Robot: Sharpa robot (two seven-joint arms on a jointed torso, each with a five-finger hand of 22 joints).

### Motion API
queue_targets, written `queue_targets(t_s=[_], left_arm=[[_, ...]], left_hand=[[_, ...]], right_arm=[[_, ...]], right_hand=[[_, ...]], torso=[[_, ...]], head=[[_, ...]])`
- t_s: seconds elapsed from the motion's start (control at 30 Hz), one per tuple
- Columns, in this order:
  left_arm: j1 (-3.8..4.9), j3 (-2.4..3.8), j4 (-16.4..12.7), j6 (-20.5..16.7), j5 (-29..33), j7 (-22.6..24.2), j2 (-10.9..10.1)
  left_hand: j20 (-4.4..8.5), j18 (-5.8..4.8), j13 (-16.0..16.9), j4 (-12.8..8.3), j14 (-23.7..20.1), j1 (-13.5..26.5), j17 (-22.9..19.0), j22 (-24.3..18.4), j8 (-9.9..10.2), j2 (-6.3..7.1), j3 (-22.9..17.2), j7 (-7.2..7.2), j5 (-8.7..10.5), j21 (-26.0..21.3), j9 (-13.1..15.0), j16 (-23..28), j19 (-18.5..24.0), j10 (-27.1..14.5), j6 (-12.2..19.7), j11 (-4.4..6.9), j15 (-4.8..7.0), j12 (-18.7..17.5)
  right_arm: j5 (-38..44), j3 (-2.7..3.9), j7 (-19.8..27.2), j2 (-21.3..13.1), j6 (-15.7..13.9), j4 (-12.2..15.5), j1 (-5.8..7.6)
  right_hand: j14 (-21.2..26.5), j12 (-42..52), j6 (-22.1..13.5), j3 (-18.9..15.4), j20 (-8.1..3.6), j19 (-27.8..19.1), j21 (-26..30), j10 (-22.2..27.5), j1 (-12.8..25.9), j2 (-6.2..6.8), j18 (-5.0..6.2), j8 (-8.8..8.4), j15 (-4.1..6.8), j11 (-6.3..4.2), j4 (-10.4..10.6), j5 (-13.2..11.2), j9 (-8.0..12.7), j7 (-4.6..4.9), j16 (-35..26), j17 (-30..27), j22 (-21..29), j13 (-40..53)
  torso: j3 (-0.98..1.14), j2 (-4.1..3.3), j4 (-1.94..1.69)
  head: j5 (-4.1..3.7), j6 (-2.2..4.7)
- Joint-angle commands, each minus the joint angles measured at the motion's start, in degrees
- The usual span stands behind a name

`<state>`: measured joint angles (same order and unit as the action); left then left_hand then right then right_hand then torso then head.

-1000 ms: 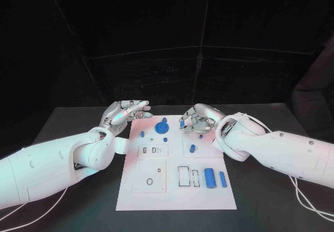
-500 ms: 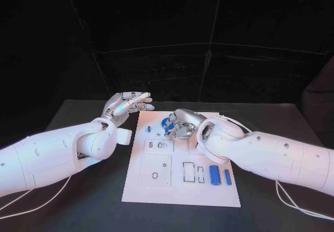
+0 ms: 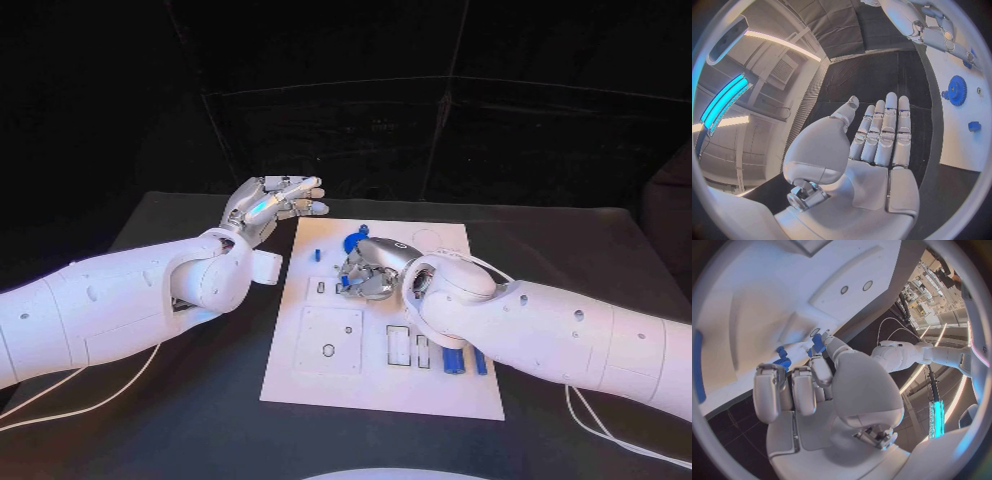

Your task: Assemble the parts on the task board

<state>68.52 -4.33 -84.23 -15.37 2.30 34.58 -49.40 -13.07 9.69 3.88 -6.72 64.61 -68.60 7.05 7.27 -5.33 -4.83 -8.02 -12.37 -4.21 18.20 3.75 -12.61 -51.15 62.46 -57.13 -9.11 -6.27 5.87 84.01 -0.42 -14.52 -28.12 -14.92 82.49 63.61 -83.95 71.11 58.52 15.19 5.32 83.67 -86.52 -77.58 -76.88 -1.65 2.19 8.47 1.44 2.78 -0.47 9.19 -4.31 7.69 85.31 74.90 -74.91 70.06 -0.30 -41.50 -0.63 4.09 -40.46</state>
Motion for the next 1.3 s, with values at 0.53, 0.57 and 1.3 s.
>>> queue_targets(t_s=[0.53,0.57,1.3], left_arm=[[0.13,0.03,0.0,0.7,0.2,0.4,0.2],[0.13,0.03,0.0,0.7,0.2,0.3,0.2],[0.12,0.03,0.0,0.8,0.2,0.2,0.4]], left_hand=[[-0.03,0.84,-0.1,-0.3,0.2,0.5,0.1,-0.1,0.3,0.16,-0.2,-0.16,0.19,-0.2,0.0,0.4,-0.5,0.2,0.0,-0.06,-0.24,-0.3],[-0.03,0.84,-0.1,-0.3,0.2,0.5,0.1,-0.1,0.3,0.16,-0.2,-0.16,0.19,-0.2,0.0,0.4,-0.5,0.2,0.0,-0.06,-0.24,-0.3],[-0.03,0.84,-0.1,-0.3,0.2,0.5,0.1,-0.1,0.3,0.16,-0.2,-0.16,0.19,-0.2,0.0,0.4,-0.5,0.2,0.0,-0.06,-0.24,-0.3]], right_arm=[[2.6,0.00,-0.7,0.4,0.9,-1.5,-0.31],[2.6,0.00,-0.8,0.4,1.0,-1.5,-0.32],[3.2,-0.02,-0.8,0.7,3.9,-2.1,-0.38]], right_hand=[[-4.0,-0.2,0.3,0.6,-0.12,0.9,-0.3,0.3,0.5,0.59,-0.47,0.00,-0.18,-0.01,0.0,0.4,0.0,0.04,-0.1,5.0,-7.8,0.0],[-3.9,-0.3,0.3,0.6,-0.11,0.9,-0.3,0.3,0.6,0.69,-0.48,-0.02,-0.20,0.00,0.0,0.4,0.0,0.06,-0.1,5.0,-7.9,0.0],[-3.9,-1.8,-0.4,0.5,0.08,0.7,-0.2,1.4,1.7,2.05,-0.43,-0.63,-0.43,0.30,0.1,-0.1,0.2,0.41,-0.3,4.7,-7.7,-1.3]], torso=[[0.11,0.00,0.27],[0.08,0.04,0.23],[-0.04,0.07,0.08]], head=[[-0.19,-0.83],[-0.22,-0.86],[-0.26,-1.11]])
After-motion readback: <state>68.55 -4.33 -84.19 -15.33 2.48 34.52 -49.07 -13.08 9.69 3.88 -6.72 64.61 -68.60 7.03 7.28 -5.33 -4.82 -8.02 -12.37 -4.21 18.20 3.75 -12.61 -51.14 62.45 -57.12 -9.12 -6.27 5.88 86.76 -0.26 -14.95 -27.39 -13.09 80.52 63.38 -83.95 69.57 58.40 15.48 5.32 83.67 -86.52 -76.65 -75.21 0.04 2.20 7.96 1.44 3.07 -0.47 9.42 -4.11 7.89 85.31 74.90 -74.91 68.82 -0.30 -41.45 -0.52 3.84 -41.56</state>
